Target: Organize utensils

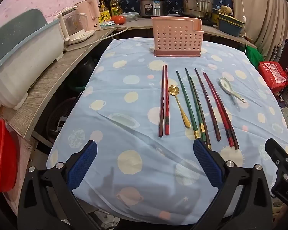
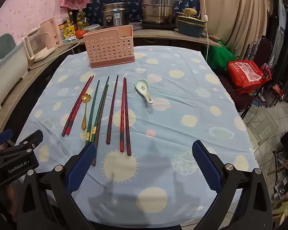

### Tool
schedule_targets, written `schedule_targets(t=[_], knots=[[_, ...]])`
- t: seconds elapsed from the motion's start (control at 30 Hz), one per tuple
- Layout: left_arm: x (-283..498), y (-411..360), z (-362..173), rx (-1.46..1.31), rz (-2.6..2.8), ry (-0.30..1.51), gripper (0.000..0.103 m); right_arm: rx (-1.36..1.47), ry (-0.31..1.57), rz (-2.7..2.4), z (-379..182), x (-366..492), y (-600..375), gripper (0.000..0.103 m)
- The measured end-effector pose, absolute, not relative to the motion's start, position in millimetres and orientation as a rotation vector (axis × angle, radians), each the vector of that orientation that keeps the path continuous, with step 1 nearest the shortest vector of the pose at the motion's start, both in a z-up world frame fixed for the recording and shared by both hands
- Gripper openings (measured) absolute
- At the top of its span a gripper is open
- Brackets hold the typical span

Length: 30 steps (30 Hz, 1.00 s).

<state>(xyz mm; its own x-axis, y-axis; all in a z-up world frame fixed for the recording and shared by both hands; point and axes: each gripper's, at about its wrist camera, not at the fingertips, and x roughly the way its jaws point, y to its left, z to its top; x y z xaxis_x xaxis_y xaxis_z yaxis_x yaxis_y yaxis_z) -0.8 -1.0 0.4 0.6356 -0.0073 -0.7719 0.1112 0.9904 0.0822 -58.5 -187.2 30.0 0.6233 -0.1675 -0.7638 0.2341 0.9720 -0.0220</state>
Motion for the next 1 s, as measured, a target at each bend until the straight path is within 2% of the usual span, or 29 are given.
schedule_targets(t=[1.0], knots=[[-1, 6, 19, 0.123, -0.054, 0.874, 0.096, 0.085, 0.815, -0.216, 49, -63, -184, 0.096]])
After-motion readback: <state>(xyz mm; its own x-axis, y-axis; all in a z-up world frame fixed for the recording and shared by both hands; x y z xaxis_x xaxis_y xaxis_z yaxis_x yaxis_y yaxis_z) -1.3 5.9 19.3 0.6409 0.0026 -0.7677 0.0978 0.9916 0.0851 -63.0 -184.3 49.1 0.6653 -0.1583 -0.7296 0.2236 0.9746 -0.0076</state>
